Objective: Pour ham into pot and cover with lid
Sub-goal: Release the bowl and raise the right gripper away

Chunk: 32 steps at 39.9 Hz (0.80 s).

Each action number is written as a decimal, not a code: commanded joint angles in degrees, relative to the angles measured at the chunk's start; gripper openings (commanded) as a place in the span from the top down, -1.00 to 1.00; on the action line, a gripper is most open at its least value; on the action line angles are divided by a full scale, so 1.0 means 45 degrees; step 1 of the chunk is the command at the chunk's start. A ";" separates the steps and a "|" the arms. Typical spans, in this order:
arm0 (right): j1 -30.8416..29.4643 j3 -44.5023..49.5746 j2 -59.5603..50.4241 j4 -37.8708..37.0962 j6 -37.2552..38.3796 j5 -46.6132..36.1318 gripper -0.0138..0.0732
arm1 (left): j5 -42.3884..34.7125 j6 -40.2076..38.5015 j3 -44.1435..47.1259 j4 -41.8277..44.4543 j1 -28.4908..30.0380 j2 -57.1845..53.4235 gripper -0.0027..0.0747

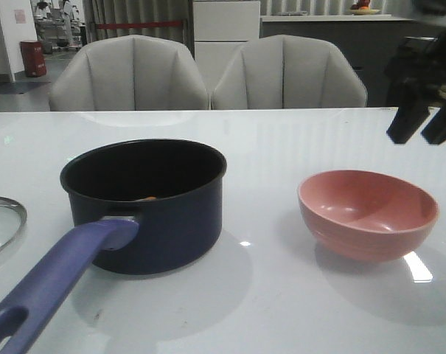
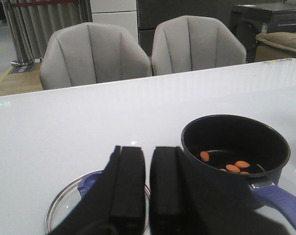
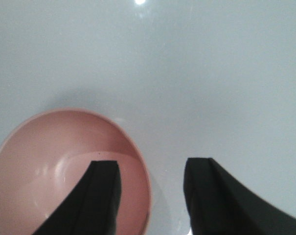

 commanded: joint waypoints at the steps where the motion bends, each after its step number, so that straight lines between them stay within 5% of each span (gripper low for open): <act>1: -0.0055 -0.0187 -0.1922 -0.0111 -0.0541 -0.0386 -0.28 | -0.0923 -0.0012 -0.0291 0.0004 -0.0104 -0.0203 0.61; 19: 0.2008 0.6021 -0.8672 -0.0032 -0.0553 -0.7411 -0.28 | -0.0967 -0.0012 -0.0291 0.0004 -0.0104 -0.0203 0.61; 28: 0.3660 0.8073 -1.1510 0.0051 -0.0516 -0.8397 -0.26 | -0.0967 -0.0012 -0.0291 0.0004 -0.0104 -0.0203 0.61; 32: 0.3940 0.8854 -1.2798 0.0387 -0.0516 -0.8238 -0.08 | -0.0967 -0.0012 -0.0291 0.0004 -0.0104 -0.0203 0.61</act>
